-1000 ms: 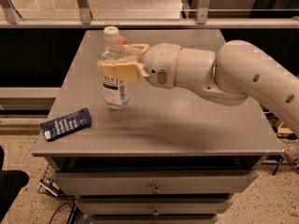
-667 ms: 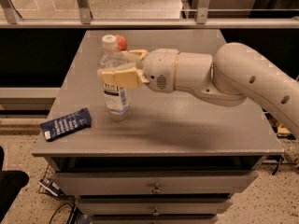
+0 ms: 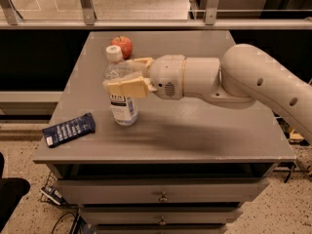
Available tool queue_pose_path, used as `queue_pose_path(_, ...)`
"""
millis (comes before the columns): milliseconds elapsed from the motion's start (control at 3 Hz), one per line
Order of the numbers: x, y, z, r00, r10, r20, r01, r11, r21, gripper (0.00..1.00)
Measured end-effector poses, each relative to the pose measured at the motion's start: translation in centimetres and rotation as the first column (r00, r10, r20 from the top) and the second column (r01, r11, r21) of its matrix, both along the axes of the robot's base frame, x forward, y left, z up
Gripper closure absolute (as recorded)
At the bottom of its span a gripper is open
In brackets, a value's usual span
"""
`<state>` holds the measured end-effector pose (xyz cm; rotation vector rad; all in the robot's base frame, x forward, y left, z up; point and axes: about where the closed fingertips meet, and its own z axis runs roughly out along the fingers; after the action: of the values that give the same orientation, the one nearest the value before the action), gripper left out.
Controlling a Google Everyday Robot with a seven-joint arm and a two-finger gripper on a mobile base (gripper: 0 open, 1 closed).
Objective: Pick blue plastic bottle
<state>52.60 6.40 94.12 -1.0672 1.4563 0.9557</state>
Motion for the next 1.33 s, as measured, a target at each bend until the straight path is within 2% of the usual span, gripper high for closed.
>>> queue_pose_path(1333,-0.39,0.88,0.22,0.9999,0.015,0.004,-0.015,1.0,-0.002,0.07)
